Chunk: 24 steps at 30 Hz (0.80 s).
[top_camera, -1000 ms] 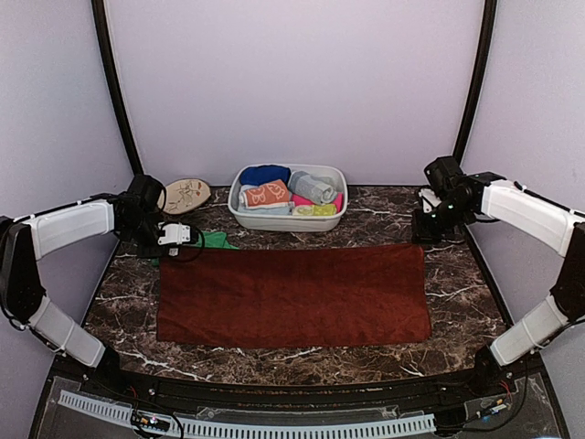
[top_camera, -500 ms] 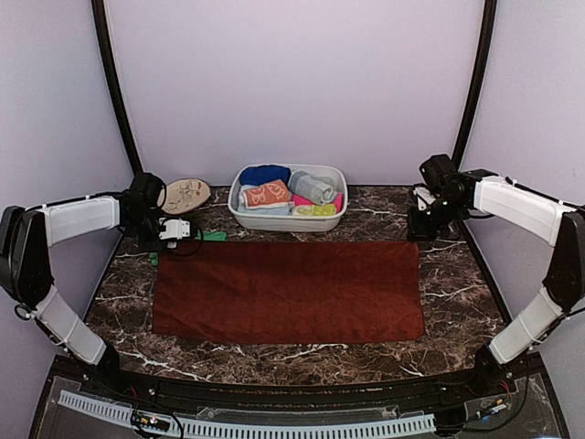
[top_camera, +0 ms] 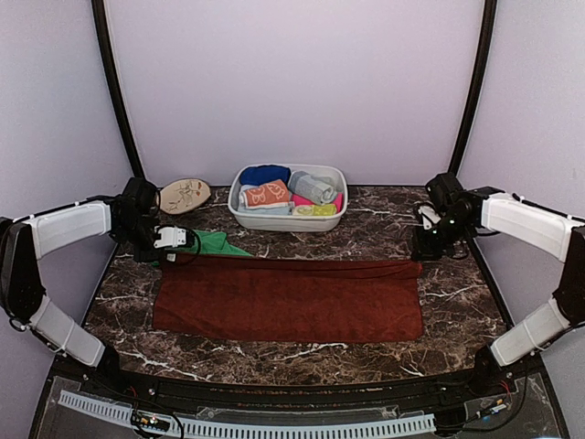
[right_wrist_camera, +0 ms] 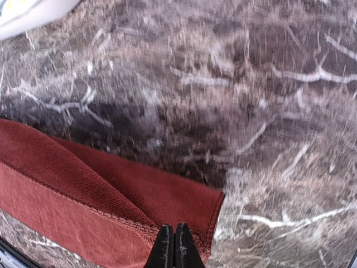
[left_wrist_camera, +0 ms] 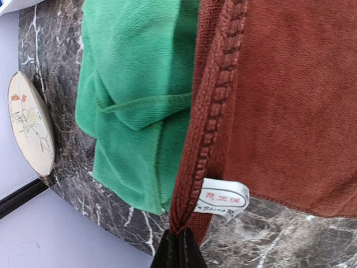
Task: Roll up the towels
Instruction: Fold the towel at the center of the board.
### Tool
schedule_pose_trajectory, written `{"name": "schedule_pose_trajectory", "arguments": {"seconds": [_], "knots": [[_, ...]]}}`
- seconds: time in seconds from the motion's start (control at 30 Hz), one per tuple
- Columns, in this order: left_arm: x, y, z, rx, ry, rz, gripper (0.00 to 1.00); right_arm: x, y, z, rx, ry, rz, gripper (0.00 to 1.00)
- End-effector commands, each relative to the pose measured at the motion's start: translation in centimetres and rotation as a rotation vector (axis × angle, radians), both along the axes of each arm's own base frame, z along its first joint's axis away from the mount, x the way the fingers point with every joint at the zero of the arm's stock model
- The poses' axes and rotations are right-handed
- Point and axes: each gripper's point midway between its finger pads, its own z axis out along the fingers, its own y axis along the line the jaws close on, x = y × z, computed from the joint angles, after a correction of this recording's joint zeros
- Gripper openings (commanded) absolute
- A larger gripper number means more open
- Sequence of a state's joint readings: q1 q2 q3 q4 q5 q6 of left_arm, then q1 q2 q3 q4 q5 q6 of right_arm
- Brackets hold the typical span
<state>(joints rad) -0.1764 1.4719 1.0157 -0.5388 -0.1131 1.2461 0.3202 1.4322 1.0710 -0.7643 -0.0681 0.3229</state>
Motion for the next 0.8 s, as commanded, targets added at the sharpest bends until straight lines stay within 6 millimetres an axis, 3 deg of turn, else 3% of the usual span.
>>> {"name": "schedule_pose_trajectory", "arguments": {"seconds": [0.0, 0.43, 0.6, 0.77], "knots": [[-4.3, -0.1, -0.9, -0.043, 0.091, -0.028, 0.0, -3.2, -1.1, -0.7, -0.009, 0.045, -0.041, 0.0], [-8.0, -0.8, -2.0, -0.115, 0.185, -0.017, 0.0, -8.1, -0.8, -2.8, -0.008, 0.102, -0.081, 0.0], [-9.0, -0.7, -2.6, -0.116, 0.187, -0.014, 0.0, -8.8, -0.8, -2.9, -0.01, 0.099, -0.09, 0.0], [-8.5, -0.3, -1.9, -0.097, 0.134, -0.02, 0.0, -9.0, -1.0, -2.4, -0.021, 0.089, -0.09, 0.0]]}}
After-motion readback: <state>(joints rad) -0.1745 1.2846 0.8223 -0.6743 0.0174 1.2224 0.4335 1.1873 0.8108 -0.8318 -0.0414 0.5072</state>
